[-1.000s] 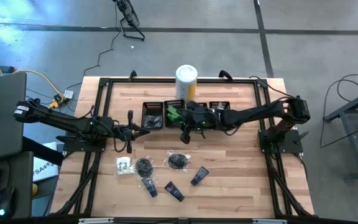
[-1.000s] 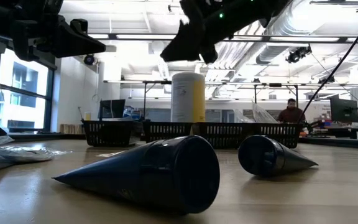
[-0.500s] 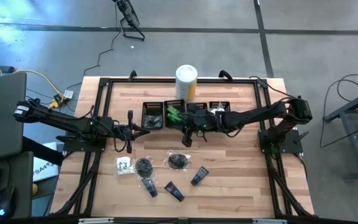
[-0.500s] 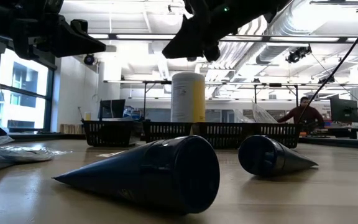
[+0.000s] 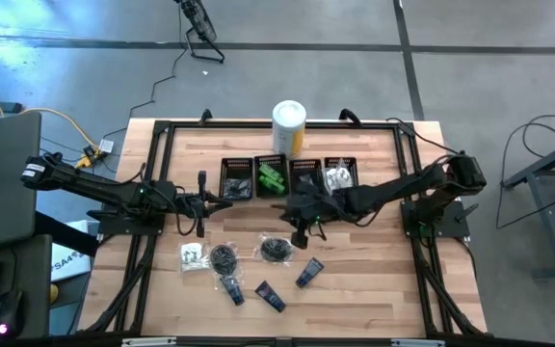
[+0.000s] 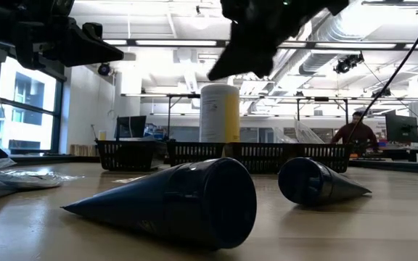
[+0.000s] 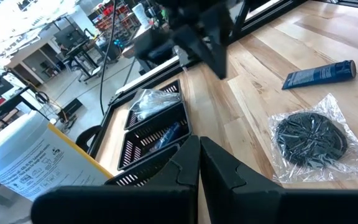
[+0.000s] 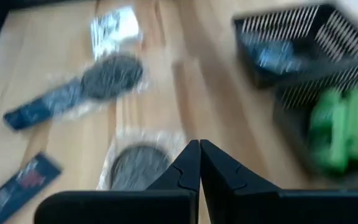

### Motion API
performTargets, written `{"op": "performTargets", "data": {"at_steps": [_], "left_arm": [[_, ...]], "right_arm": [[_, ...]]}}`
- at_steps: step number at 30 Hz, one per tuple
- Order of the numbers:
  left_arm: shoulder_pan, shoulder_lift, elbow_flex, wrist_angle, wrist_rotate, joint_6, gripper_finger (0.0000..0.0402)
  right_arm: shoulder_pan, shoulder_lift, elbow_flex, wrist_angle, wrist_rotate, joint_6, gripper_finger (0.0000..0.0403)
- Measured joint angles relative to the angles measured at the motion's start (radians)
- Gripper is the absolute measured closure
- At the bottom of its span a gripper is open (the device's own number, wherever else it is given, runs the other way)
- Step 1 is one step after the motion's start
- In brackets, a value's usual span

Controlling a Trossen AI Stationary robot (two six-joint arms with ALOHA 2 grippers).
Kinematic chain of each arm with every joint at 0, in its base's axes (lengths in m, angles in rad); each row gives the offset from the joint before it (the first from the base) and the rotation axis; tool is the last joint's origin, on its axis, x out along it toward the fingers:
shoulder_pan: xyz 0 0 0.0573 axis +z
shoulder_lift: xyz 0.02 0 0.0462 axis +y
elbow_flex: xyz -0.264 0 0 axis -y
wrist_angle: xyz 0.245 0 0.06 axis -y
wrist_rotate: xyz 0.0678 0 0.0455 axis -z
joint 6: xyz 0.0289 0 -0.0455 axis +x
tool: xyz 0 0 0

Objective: Pick & Place Travel size toiletries
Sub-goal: Put the right shave cream into the middle right black bin

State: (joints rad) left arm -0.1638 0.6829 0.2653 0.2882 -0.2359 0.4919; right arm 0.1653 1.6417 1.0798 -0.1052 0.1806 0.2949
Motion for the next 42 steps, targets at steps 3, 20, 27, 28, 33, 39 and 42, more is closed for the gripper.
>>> {"op": "performTargets", "data": {"at_steps": [3, 20, 27, 28, 33, 39, 42], "left_arm": [[0.000, 0.000, 0.000, 0.000, 0.000, 0.000, 0.0394], [0.000, 0.000, 0.000, -0.001, 0.000, -0.002, 0.0394], [0.000, 0.000, 0.000, -0.002, 0.000, -0.003, 0.0394], [0.000, 0.000, 0.000, -0.002, 0.000, -0.003, 0.0394], [0.000, 0.000, 0.000, -0.004, 0.000, -0.002, 0.0394], [0.000, 0.000, 0.000, -0.007, 0.000, -0.002, 0.0394], [0.000, 0.000, 0.000, -0.020, 0.000, -0.002, 0.0394]], "right_arm": [[0.035, 0.000, 0.000, -0.083, -0.002, 0.080, 0.0399], [0.118, 0.001, 0.000, -0.424, -0.157, 0.150, 0.0399], [0.119, 0.002, 0.000, -0.500, -0.322, 0.177, 0.0399], [0.119, 0.002, 0.000, -0.500, -0.337, 0.181, 0.0399], [0.130, 0.002, 0.000, -0.500, -0.337, 0.181, 0.0399], [0.129, 0.002, 0.000, -0.538, -0.246, 0.180, 0.0399], [0.125, 0.002, 0.000, -0.577, -0.122, 0.168, 0.0399]]}}
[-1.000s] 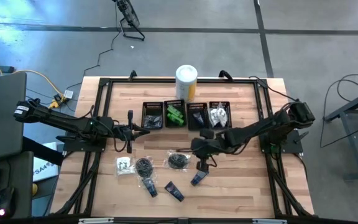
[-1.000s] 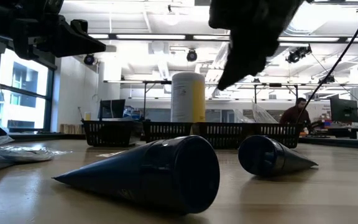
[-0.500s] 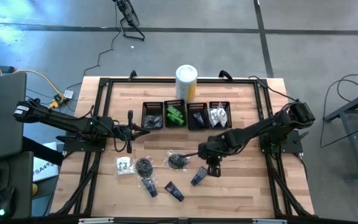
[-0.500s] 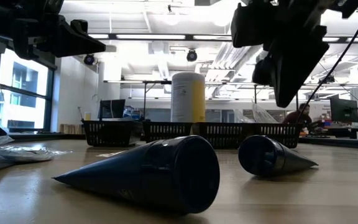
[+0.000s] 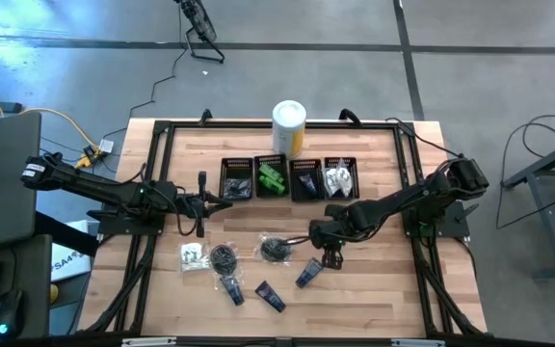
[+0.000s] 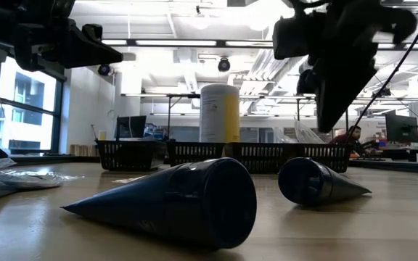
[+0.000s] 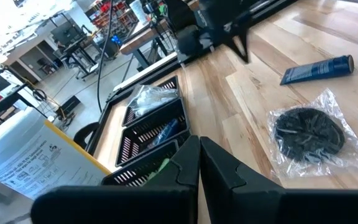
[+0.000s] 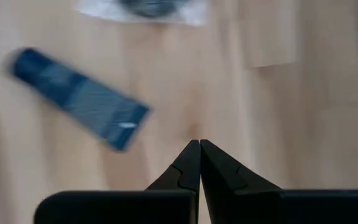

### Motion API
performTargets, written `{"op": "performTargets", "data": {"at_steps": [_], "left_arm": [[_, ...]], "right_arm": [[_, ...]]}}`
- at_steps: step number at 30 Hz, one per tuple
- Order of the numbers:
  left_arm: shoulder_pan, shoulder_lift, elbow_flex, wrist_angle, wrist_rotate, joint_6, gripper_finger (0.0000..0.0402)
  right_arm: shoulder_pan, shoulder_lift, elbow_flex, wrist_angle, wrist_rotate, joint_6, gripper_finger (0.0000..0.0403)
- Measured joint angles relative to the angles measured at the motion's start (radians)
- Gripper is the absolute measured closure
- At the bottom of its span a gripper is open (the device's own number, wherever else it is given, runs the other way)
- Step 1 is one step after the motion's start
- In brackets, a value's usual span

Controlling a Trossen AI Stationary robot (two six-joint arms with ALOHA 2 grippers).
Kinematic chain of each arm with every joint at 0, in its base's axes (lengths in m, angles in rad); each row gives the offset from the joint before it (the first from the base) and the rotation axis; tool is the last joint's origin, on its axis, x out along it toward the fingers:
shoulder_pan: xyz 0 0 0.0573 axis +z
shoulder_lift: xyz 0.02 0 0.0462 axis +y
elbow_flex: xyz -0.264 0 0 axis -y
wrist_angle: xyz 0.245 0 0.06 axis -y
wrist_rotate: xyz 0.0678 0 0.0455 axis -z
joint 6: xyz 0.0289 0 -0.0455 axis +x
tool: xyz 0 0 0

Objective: Pick & Place Travel size toiletries
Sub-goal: Put the right shave cream into the middle right black bin

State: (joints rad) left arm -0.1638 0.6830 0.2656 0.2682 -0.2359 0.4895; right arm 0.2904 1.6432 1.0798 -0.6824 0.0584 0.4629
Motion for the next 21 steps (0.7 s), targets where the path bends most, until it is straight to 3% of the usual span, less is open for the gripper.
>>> {"op": "performTargets", "data": {"at_steps": [3, 15, 21], "left_arm": [[0.000, 0.000, 0.000, -0.018, 0.000, 0.000, 0.0394], [0.000, 0.000, 0.000, -0.018, 0.000, 0.002, 0.0394], [0.000, 0.000, 0.000, -0.018, 0.000, 0.002, 0.0394]], "right_arm": [[-0.020, 0.000, 0.000, -0.011, 0.044, -0.053, 0.0399], [-0.099, 0.000, 0.000, 0.136, 0.036, -0.180, 0.0399], [-0.089, 0.000, 0.000, 0.256, -0.030, -0.309, 0.0399]]}}
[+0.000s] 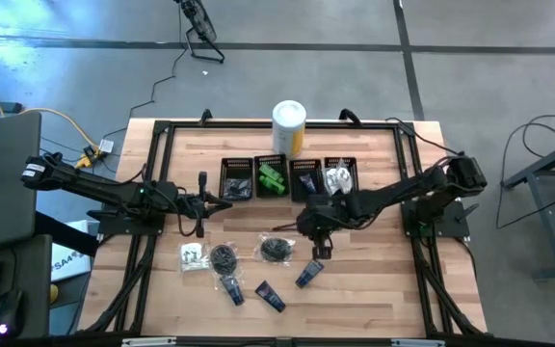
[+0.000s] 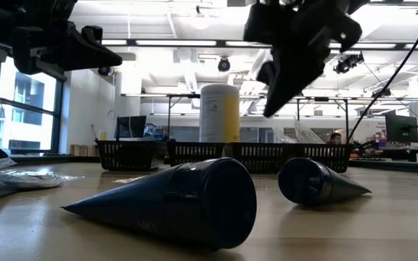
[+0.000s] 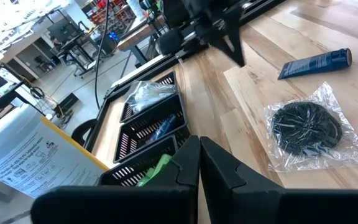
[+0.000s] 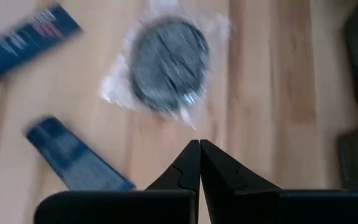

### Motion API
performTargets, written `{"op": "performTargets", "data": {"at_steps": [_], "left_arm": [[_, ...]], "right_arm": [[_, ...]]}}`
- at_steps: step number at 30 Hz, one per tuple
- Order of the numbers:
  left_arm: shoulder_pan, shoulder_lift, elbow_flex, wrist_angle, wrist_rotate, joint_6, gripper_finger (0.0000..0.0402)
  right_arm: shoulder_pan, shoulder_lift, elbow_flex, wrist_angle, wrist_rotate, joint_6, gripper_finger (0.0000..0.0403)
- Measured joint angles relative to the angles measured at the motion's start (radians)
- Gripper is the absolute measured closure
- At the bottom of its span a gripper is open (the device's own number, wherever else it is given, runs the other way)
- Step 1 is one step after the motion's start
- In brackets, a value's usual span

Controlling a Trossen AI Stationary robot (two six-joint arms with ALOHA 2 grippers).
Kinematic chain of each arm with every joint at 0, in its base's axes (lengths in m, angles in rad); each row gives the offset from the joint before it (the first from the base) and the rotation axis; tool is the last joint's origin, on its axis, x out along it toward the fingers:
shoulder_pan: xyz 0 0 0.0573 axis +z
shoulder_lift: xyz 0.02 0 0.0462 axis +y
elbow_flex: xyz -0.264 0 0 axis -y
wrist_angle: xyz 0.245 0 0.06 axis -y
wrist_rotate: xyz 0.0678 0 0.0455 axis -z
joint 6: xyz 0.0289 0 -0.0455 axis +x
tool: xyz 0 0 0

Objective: Pick & Place Travel size toiletries
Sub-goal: Put the right shave cream into the middle right black bin

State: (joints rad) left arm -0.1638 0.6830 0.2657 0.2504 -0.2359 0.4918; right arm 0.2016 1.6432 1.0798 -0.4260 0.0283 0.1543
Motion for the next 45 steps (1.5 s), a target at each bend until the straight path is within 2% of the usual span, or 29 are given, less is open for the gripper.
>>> {"op": "performTargets", "data": {"at_steps": [7, 14, 27, 31, 37, 42, 45], "left_arm": [[0.000, 0.000, 0.000, 0.000, 0.000, -0.002, 0.0394], [0.000, 0.000, 0.000, 0.000, 0.000, -0.003, 0.0394], [0.000, 0.000, 0.000, 0.000, 0.000, -0.003, 0.0394], [0.000, 0.000, 0.000, 0.001, 0.000, -0.003, 0.0394], [0.000, 0.000, 0.000, 0.001, 0.000, -0.003, 0.0394], [0.000, 0.000, 0.000, 0.001, 0.000, -0.003, 0.0394], [0.000, 0.000, 0.000, 0.001, 0.000, -0.004, 0.0394]], "right_arm": [[0.044, 0.000, 0.001, 0.110, 0.024, 0.043, 0.0400], [0.097, 0.001, 0.066, 0.110, 0.075, 0.028, 0.0401], [0.071, 0.001, 0.066, 0.161, 0.070, -0.017, 0.0401], [0.071, 0.001, 0.065, 0.168, 0.008, -0.028, 0.0401], [0.071, 0.070, 0.065, 0.193, -0.093, -0.021, 0.0401], [0.067, 0.120, 0.064, 0.166, -0.211, -0.018, 0.0401], [0.066, 0.118, 0.065, 0.148, -0.242, -0.019, 0.0401]]}}
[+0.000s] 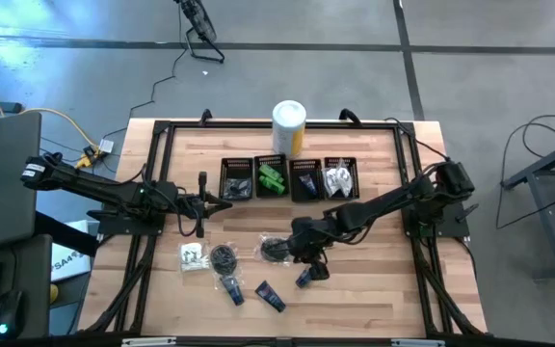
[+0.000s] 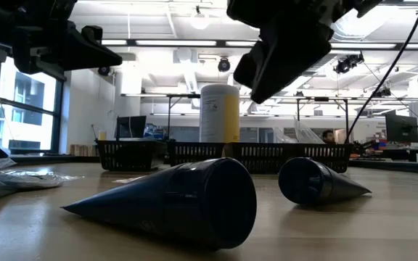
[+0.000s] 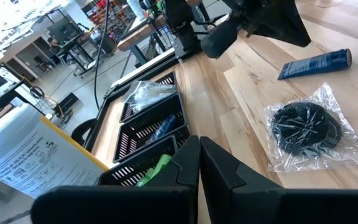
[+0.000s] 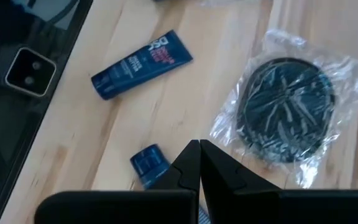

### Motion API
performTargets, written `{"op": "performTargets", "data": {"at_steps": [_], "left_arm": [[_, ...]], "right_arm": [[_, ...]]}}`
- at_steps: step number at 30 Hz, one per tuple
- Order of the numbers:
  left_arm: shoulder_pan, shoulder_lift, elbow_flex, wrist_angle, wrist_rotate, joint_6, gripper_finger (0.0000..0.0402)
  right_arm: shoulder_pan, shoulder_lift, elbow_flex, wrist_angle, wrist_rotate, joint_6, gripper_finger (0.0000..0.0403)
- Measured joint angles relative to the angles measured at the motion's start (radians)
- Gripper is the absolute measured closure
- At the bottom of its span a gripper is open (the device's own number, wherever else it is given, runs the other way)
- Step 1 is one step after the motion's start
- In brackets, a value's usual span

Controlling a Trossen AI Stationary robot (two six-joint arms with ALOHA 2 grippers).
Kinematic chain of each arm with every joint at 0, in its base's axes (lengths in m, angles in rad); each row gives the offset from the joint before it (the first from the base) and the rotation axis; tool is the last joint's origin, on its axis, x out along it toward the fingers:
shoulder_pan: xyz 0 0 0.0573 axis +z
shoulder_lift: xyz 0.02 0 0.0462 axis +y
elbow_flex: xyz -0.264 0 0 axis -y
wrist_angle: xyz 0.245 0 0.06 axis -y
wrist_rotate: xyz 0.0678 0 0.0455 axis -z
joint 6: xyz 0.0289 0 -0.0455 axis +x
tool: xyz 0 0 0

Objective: Pick & Place Travel size toiletries
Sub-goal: Put the right shave cream into the middle right black bin

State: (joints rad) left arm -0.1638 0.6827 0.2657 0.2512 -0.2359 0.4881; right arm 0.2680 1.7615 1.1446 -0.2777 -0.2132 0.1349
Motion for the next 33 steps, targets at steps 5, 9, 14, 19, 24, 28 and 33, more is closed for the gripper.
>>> {"op": "performTargets", "data": {"at_steps": [5, 9, 14, 19, 24, 28, 33], "left_arm": [[0.000, 0.000, 0.000, 0.000, 0.000, 0.000, 0.0394], [0.000, 0.000, 0.000, 0.000, 0.000, 0.001, 0.0394], [0.000, 0.000, 0.000, 0.000, 0.000, 0.003, 0.0394], [0.000, 0.000, 0.000, -0.002, 0.000, 0.004, 0.0394], [0.000, 0.000, 0.000, -0.026, 0.000, 0.004, 0.0394], [0.000, 0.000, 0.000, -0.024, 0.000, 0.004, 0.0394], [0.000, 0.000, 0.000, -0.023, 0.000, 0.001, 0.0394]], "right_arm": [[0.000, 0.000, 0.000, -0.011, -0.001, 0.000, 0.0401], [-0.002, 0.000, 0.000, -0.010, 0.003, 0.000, 0.0401], [-0.002, -0.001, 0.000, 0.016, 0.008, 0.004, 0.0401], [-0.002, -0.001, 0.000, -0.004, 0.053, -0.019, 0.0391], [-0.002, -0.001, 0.000, -0.003, 0.053, -0.031, 0.0341], [-0.002, -0.001, 0.000, 0.007, 0.058, -0.034, 0.0285], [-0.008, -0.002, 0.000, 0.064, 0.058, -0.035, 0.0242]]}}
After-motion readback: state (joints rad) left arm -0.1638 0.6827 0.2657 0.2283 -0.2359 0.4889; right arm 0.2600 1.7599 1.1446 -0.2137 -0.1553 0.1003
